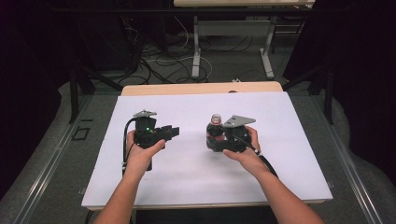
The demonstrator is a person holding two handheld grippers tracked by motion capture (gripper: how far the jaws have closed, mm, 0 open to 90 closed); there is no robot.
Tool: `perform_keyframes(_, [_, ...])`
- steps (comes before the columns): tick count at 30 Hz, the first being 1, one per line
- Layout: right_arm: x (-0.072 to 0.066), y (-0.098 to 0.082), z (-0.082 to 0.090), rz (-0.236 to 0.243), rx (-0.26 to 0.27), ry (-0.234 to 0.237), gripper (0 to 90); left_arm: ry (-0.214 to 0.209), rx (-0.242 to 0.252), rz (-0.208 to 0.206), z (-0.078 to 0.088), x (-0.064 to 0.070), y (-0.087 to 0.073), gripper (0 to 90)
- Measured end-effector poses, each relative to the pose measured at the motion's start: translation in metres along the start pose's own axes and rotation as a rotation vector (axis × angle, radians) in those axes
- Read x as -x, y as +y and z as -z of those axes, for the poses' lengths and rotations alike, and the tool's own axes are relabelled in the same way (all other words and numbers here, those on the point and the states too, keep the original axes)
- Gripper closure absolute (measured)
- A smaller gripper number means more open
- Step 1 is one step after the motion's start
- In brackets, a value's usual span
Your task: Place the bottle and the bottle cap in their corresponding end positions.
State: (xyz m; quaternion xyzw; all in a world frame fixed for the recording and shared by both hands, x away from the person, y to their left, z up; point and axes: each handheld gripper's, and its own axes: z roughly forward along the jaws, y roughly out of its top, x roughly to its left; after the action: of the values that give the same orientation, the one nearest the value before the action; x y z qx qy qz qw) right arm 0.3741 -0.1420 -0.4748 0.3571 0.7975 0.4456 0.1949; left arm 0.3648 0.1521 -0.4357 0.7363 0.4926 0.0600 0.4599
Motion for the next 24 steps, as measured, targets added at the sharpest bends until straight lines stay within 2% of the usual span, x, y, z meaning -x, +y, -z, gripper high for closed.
perform_keyframes(5, [0.008,0.01,-0.006,-0.01,0.003,-0.045,29.8,0.02,0.013,0.014,0.002,-0.011,-0.006,61.1])
perform_keyframes(6, [0.01,0.011,-0.008,-0.014,0.001,-0.047,29.7,0.018,0.002,0.019,0.003,-0.013,-0.006,61.1])
perform_keyframes(11, [0.018,0.018,-0.018,-0.021,-0.009,-0.076,29.8,0.033,0.022,0.02,0.003,-0.022,-0.012,61.1])
perform_keyframes(14, [0.021,0.022,-0.025,-0.016,-0.013,-0.092,29.8,0.039,0.006,0.022,0.004,-0.026,-0.015,61.1])
perform_keyframes(16, [0.023,0.024,-0.029,-0.015,-0.014,-0.102,29.8,0.037,0.021,0.032,0.003,-0.028,-0.016,61.1])
perform_keyframes(21, [0.029,0.027,-0.04,-0.025,-0.012,-0.117,29.8,0.051,0.014,0.027,0.003,-0.031,-0.018,61.1])
perform_keyframes(23, [0.031,0.028,-0.045,-0.045,-0.007,-0.126,29.8,0.059,0.031,0.034,0.002,-0.032,-0.019,61.1])
perform_keyframes(24, [0.033,0.029,-0.048,-0.048,-0.004,-0.127,29.8,0.054,0.025,0.037,0.002,-0.033,-0.019,61.1])
